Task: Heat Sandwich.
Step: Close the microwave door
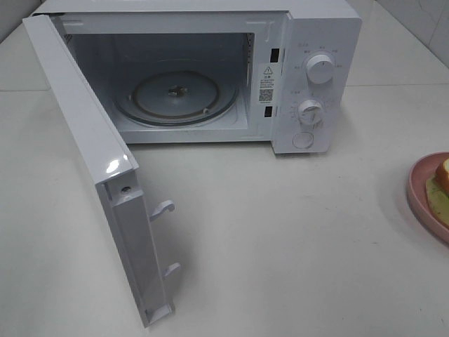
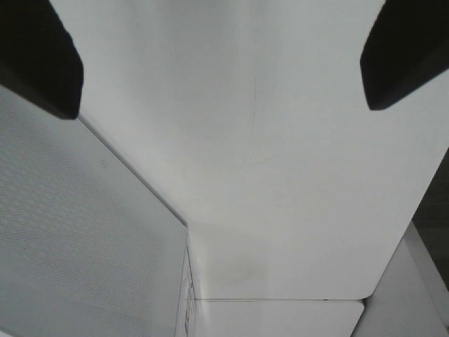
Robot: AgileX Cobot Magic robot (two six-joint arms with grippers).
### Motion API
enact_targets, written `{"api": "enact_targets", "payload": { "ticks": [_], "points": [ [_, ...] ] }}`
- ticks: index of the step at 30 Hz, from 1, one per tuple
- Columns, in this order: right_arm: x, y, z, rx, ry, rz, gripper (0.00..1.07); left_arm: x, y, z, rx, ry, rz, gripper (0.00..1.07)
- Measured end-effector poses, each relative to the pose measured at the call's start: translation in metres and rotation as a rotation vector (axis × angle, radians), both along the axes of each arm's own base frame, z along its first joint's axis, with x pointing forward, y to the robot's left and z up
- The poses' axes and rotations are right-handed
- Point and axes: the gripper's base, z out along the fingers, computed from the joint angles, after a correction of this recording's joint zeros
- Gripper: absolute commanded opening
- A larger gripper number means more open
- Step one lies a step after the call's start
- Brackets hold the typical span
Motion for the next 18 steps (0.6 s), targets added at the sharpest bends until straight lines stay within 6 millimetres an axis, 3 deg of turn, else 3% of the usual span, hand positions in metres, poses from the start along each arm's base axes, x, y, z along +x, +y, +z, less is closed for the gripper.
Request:
{"api": "enact_targets", "payload": {
  "ticks": [18],
  "points": [
    [0.0000,0.0000,0.0000,0.000,0.000,0.000,0.76,0.0000,0.0000,0.0000,0.000,0.000,0.000,1.04]
  ]
}}
